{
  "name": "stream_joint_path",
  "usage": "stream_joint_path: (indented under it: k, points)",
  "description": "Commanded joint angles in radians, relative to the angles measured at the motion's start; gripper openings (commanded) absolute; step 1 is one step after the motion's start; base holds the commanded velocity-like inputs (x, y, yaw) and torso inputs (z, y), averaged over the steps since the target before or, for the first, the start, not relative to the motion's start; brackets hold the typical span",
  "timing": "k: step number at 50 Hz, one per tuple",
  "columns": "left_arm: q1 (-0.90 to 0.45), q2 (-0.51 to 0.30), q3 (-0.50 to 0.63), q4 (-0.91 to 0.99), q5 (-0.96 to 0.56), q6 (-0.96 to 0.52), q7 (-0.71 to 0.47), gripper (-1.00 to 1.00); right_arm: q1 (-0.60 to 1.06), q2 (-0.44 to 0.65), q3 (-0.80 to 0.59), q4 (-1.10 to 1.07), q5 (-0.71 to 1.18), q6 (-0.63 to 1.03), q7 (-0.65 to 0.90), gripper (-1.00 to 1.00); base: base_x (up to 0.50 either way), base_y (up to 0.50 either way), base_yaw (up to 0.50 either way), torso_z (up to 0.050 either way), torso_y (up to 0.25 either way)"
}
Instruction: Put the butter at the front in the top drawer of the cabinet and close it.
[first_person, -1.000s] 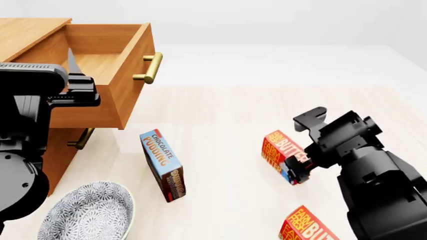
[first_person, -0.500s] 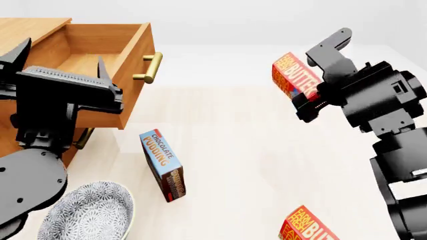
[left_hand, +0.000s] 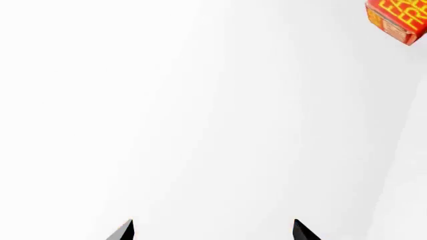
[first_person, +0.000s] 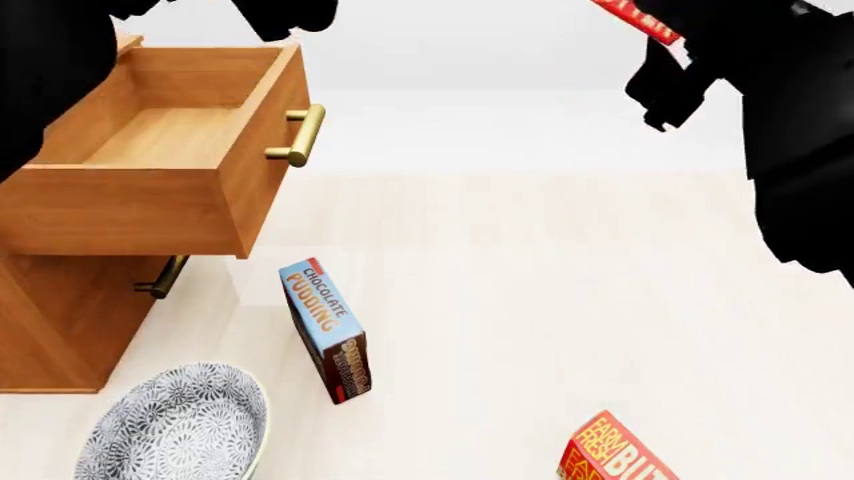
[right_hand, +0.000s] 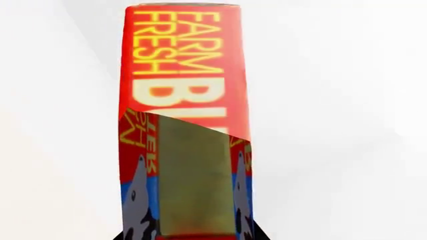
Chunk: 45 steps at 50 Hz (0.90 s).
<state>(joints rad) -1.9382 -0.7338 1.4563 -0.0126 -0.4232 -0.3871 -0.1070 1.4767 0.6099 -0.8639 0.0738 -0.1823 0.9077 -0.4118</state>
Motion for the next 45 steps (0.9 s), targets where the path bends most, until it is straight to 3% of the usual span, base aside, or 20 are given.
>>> stream_joint_path:
  k: [1,12,24,45]
  points:
    - [-0.073,0.083,0.129,-0.172,0.215,0.231,0.212,1.0,0.052,0.086,-0.067,-0.105,-0.161,-0.133,0.066,-1.0,0.0,0.0,0.0,0.0,0.0]
    - [-0.005,0.083,0.199,-0.182,0.37,0.387,0.142,1.0,0.041,0.163,-0.09,-0.129,-0.236,-0.299,0.184,-1.0,0.0,0.0,0.0,0.0,0.001]
    - [0.078,0.04,0.214,-0.062,0.405,0.361,0.055,1.0,-0.079,0.227,-0.098,-0.283,-0.263,-0.263,0.234,-1.0,0.0,0.0,0.0,0.0,0.002]
    - [0.135,0.042,0.223,-0.042,0.392,0.353,0.044,1.0,-0.151,0.242,-0.131,-0.356,-0.259,-0.218,0.193,-1.0,0.0,0.0,0.0,0.001,0.001]
